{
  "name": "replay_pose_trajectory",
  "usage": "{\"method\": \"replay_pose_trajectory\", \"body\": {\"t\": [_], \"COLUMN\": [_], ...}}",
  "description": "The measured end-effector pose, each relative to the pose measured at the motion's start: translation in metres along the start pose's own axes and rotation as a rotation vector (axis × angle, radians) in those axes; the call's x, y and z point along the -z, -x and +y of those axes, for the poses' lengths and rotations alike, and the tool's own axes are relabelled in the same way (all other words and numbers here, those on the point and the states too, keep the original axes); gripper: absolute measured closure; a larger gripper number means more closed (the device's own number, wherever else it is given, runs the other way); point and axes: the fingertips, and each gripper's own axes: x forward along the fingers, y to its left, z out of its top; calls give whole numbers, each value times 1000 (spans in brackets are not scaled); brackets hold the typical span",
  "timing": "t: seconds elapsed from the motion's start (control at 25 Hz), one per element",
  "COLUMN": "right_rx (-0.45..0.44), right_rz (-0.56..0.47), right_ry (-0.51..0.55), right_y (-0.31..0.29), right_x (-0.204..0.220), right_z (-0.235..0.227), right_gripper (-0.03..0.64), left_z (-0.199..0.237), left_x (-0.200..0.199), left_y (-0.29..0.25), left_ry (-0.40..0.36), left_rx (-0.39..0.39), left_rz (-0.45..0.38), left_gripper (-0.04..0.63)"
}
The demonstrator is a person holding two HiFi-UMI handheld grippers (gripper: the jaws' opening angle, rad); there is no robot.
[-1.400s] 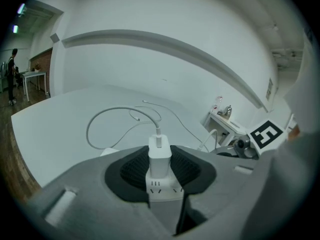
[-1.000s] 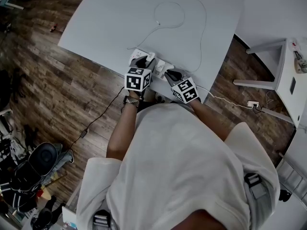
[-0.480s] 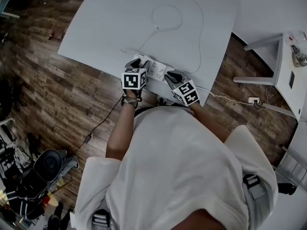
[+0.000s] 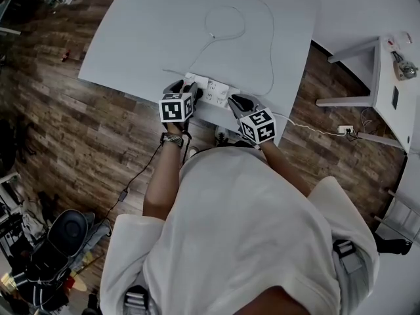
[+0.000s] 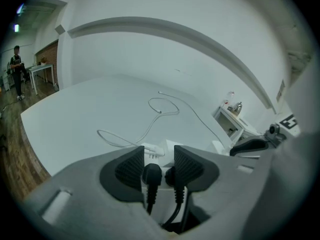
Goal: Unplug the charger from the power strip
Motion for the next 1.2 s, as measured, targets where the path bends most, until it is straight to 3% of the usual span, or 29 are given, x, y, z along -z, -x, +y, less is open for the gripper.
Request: {"method": "replay_pose_trajectory", "body": {"t": [0.2,0.36,0.72,1.2], "right_rx": [76,131,198,281], "right_rz": [-19,-78,-280,-519], "right_ry": [-21,-29,50,226], "right_y": [14,31,76,162], "right_x": [0,-13,-90,-224], "right_z": [3,10,42,81], "right_gripper": [588,614,614,615], "left_z": [3,-3,-22,-72], "left_x": [0,-8,-39,-160], "left_y": [21,42,103,231], "left_ry": [-80,-168,-288,-539], "left_rx": [-16,-20,5,-23], "left_rz": [-29,-84,-256,-638], "left_gripper": [405,519,591,591]}}
